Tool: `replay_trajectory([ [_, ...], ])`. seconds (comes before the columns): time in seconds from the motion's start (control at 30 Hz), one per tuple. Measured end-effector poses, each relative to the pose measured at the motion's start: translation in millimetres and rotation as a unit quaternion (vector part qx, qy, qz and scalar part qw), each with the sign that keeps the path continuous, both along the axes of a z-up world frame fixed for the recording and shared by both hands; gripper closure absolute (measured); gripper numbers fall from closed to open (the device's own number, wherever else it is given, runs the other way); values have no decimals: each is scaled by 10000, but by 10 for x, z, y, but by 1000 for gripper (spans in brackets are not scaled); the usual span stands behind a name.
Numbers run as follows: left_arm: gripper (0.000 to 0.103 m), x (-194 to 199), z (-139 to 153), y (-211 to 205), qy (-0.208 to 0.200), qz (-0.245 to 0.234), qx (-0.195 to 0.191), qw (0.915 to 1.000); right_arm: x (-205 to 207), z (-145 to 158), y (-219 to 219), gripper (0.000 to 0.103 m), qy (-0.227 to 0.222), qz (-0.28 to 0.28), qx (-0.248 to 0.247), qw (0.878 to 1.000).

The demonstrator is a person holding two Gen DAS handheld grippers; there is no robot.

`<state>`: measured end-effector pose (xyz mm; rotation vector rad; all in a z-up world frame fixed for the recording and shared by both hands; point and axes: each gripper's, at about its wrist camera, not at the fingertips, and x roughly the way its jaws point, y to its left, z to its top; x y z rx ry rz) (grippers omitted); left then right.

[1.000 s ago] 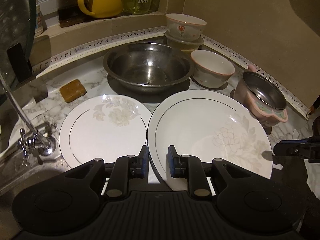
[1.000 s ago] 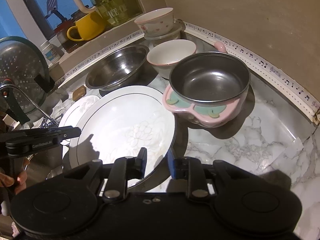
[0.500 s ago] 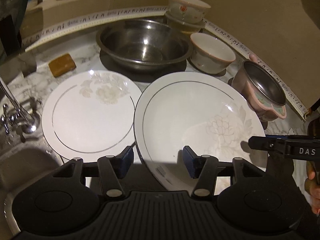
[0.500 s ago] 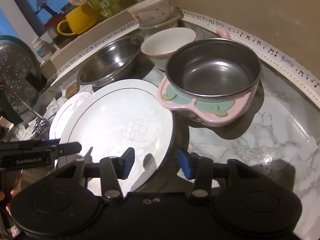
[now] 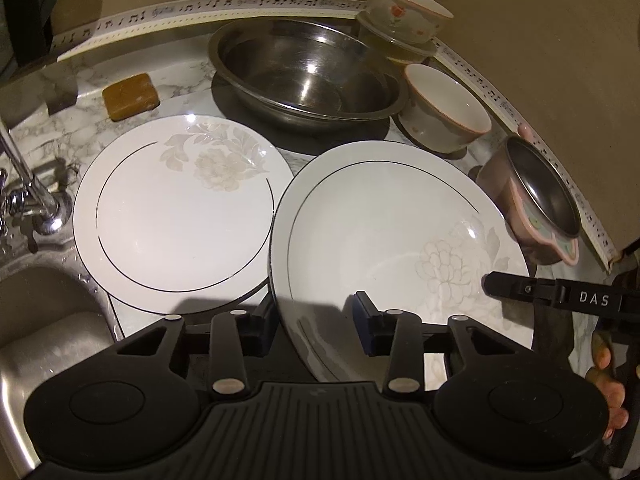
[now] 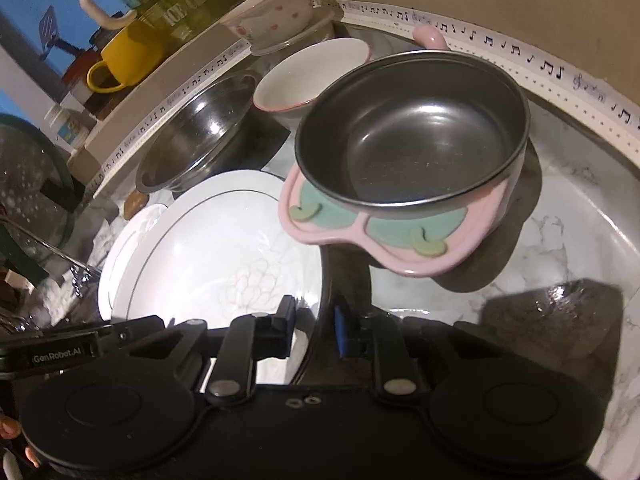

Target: Organize plates and bowls

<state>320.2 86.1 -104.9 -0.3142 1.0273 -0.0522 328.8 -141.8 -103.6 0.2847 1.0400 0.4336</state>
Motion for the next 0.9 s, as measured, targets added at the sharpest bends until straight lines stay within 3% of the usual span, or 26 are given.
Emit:
replay_trajectory([
  [0.3,80,-34,20,23,-9,177,127,9998,-11,-5,0,86,1,2,59,10000],
  [0.4,80,-70,43,-13,-42,126,282,9995,-41,-2,3,87,-10,-25,35,10000],
  [0.9,80,-585,73,-142,-35,-141,236,9996,-520,79,-116,87,-143,108,-157,9997],
])
